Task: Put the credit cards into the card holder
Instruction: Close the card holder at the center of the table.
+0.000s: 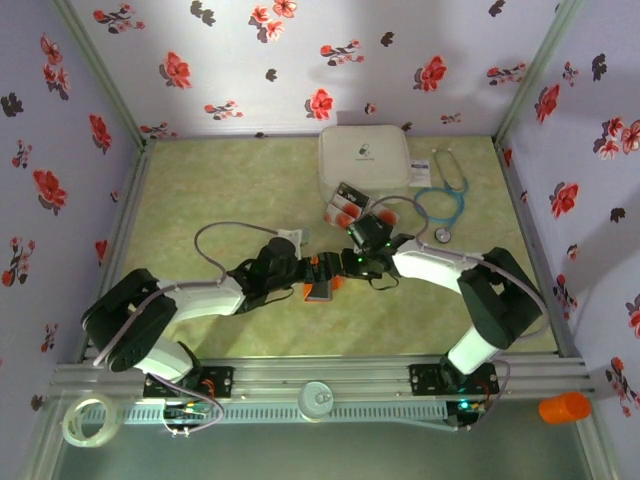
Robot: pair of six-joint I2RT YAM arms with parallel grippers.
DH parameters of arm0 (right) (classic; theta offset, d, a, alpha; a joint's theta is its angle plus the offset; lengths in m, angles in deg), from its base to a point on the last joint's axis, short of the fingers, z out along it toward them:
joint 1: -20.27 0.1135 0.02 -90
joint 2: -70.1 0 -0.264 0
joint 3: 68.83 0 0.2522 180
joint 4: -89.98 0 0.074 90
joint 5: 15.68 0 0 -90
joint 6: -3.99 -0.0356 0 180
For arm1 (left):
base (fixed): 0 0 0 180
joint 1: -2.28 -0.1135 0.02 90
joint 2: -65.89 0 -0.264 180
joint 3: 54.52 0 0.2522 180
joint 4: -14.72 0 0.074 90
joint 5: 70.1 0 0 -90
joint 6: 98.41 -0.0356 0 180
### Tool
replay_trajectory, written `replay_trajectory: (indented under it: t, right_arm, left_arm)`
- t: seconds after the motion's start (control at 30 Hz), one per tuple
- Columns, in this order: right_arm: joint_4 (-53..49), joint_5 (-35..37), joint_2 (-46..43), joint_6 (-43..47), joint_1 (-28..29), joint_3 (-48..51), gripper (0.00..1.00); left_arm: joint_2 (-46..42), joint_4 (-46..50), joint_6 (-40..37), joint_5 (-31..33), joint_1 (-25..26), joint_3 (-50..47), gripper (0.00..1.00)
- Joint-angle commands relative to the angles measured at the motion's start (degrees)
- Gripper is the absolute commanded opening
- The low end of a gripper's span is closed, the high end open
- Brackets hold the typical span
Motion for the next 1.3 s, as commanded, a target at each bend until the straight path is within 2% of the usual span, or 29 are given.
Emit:
replay_trajectory:
  t: [0.0,0.27,0.5,0.67,0.87,1.07,1.27]
  right_arm:
    - [-3.23,1.32,-6.17,0.70,-2.12,0.26,0.41]
    - [-7.01,2.87,-14.85,0.82,-6.85,5.80,0.44]
    - [-7.71,1.85,-19.33,0.80,-9.09,8.80,0.44]
    - [-7.93,0.11,-19.57,1.58,-9.18,8.66,0.45]
    - [-7.33,-1.93,-19.41,1.81,-9.17,8.24,0.45]
    - [-5.67,-5.30,-17.55,2.04,-9.19,7.69,0.45]
    - [-2.99,-8.17,-17.09,0.70,-8.67,8.20,0.45]
  left_arm:
    - [2.35,-1.43,0.87,-1.36,1.11,1.25,1.00]
    - [7.38,-2.87,1.72,-2.59,1.41,2.47,1.00]
    - [9.43,1.67,0.55,-2.39,2.71,5.25,1.00]
    - [9.96,13.17,-0.27,4.02,4.60,7.38,1.00]
    - [7.83,21.57,4.03,10.30,5.72,5.75,1.00]
    - [4.89,25.60,5.94,15.88,7.99,4.73,1.00]
    - [1.85,26.84,2.89,16.74,6.93,7.25,1.00]
